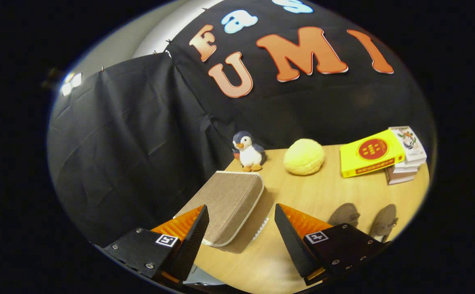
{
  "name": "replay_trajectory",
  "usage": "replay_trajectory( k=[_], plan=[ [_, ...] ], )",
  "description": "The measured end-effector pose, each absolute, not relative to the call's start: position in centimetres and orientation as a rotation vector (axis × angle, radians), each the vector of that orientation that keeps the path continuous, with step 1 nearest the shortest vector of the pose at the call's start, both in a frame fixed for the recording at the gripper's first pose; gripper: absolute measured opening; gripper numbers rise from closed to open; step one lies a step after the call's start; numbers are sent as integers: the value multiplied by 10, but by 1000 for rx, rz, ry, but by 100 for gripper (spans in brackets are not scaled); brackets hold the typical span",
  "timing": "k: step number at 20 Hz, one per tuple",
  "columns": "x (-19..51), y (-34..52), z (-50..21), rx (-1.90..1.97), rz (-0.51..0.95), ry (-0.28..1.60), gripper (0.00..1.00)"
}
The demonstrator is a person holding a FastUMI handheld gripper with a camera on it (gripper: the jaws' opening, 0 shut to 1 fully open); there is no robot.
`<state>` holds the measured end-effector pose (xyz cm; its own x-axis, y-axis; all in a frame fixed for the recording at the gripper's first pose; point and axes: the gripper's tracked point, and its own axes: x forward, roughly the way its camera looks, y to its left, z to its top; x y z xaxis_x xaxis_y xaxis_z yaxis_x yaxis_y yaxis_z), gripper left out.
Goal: Open the storage box then place both shoes into the box .Put the left shoe in first, then the right shoe, with the right side of both shoes facing outward in a uniform manner.
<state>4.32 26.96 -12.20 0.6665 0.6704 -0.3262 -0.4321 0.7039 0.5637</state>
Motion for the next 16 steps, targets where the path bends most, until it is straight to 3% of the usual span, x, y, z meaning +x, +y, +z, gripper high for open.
replay_trajectory(
  k=[9, 16],
  plan=[
    [41, 352, -198, 822, 917, 850, 96],
    [47, 380, -217, 999, 1039, 919, 95]
  ],
)
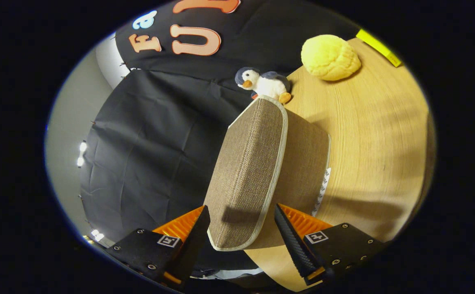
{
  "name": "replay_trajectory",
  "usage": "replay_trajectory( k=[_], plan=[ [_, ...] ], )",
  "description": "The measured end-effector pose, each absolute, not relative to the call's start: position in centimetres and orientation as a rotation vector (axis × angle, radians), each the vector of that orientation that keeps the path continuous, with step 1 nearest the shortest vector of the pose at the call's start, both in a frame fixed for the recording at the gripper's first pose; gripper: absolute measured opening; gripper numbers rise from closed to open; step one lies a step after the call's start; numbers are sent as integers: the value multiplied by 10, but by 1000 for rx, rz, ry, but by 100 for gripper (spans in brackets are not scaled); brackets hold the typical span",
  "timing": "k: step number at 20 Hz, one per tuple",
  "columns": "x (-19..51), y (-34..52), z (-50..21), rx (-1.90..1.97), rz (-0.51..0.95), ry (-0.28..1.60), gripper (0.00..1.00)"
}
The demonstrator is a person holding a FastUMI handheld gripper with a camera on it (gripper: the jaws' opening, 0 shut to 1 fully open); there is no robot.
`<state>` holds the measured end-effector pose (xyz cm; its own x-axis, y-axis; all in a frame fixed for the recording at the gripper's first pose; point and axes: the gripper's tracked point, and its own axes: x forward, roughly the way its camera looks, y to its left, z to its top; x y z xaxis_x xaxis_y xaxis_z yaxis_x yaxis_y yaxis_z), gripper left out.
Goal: Open the storage box then place both shoes into the box .Put the left shoe in first, then the right shoe, with the right side of both shoes facing outward in a uniform manner.
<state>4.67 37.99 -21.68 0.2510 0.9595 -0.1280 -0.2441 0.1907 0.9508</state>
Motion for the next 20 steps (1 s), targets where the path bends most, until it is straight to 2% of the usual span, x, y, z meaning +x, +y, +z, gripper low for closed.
replay_trajectory(
  k=[5, 9, 10, 12, 13, 20],
  plan=[
    [47, 392, -228, 1136, 1061, 959, 95],
    [53, 386, -224, 1247, 1049, 952, 84],
    [52, 388, -224, 1277, 1047, 979, 76],
    [51, 386, -223, 1322, 1049, 996, 71],
    [52, 386, -220, 1346, 1057, 986, 69],
    [49, 372, -213, 1357, 1068, 882, 40]
  ],
)
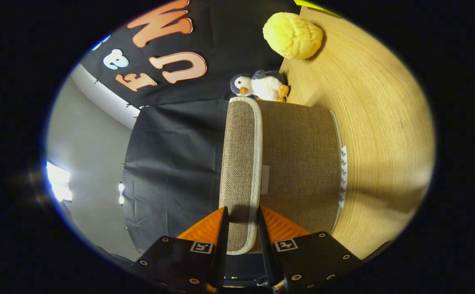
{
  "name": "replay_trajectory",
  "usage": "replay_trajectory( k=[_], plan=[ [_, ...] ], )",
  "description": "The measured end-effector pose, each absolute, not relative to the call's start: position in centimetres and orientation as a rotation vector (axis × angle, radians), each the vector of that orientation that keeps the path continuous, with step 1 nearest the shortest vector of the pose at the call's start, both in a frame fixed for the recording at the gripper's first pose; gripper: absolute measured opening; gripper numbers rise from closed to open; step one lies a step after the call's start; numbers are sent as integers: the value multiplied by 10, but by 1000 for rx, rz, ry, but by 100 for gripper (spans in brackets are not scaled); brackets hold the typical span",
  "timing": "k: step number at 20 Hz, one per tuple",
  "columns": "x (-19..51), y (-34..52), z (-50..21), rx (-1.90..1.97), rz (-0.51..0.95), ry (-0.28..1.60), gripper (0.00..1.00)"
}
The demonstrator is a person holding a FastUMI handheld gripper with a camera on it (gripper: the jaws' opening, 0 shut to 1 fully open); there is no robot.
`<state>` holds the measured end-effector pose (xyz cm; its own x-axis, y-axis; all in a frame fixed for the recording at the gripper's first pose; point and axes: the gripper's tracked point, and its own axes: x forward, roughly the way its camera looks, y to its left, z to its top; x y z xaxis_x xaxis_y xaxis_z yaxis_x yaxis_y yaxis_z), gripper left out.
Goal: Open the storage box then place both shoes into the box .Put the left shoe in first, then the right shoe, with the right side of both shoes facing outward in a uniform manner.
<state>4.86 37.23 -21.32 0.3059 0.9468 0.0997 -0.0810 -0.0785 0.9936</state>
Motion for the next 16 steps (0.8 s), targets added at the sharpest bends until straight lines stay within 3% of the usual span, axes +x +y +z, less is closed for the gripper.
replay_trajectory(
  k=[3, 7, 8, 16],
  plan=[
    [51, 370, -215, 1338, 1041, 856, 27],
    [54, 363, -218, 1385, 999, 839, 25],
    [54, 358, -214, 1411, 997, 828, 15],
    [55, 345, -167, 1459, 1048, 710, 6]
  ],
)
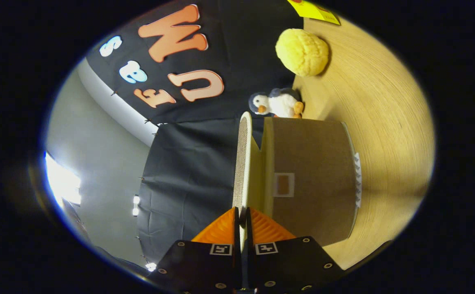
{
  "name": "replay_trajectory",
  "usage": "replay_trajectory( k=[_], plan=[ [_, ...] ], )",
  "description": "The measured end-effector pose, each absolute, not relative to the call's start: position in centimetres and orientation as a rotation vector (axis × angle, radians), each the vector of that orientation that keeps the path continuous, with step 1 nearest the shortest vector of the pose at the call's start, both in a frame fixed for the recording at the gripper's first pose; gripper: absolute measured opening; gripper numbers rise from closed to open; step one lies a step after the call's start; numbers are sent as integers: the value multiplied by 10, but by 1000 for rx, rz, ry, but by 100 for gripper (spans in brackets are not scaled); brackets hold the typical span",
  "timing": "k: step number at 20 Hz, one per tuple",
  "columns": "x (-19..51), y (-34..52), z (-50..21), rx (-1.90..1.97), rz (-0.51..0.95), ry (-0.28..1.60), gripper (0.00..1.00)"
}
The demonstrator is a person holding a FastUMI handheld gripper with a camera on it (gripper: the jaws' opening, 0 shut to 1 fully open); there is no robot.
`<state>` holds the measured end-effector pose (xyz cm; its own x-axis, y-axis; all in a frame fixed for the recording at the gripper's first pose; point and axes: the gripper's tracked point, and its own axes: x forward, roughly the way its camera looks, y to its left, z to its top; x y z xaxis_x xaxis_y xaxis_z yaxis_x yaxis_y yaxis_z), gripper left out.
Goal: Open the storage box then place both shoes into the box .Put the left shoe in first, then the right shoe, with the right side of both shoes facing outward in a uniform manner.
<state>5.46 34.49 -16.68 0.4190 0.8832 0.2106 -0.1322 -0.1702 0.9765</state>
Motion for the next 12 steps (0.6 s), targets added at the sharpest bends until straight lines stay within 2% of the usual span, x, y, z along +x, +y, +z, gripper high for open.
replay_trajectory(
  k=[12],
  plan=[
    [44, 383, -44, 1225, 1168, 594, 6]
  ],
)
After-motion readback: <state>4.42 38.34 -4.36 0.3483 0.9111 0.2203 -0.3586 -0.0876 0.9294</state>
